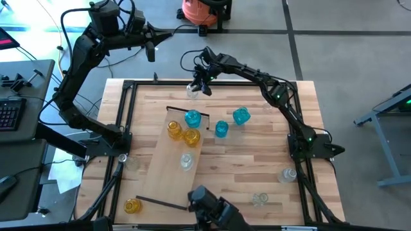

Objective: Sort vases onto shelf
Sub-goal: Adjust the shelf on the table

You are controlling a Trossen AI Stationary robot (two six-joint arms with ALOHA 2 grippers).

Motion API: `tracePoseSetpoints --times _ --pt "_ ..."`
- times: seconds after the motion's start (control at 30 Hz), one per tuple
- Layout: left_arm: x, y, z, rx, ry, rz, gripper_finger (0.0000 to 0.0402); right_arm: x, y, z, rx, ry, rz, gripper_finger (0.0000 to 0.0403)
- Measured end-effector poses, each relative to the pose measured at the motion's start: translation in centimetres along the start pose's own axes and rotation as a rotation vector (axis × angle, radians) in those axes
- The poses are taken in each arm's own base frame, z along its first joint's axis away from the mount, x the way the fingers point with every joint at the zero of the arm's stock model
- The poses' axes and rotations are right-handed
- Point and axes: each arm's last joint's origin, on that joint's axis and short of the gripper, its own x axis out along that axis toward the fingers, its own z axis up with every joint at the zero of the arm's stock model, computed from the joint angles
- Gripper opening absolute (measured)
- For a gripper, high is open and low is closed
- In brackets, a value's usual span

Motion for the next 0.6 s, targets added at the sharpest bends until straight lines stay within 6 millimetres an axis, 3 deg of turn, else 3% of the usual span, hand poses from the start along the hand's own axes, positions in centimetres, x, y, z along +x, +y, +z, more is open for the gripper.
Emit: tracePoseSetpoints --times 0.6 --pt "0.12 -0.27 0.01 0.003 0.000 -0.012 0.0000 -0.33 -0.61 -0.75 0.052 -0.008 0.017 0.0151"
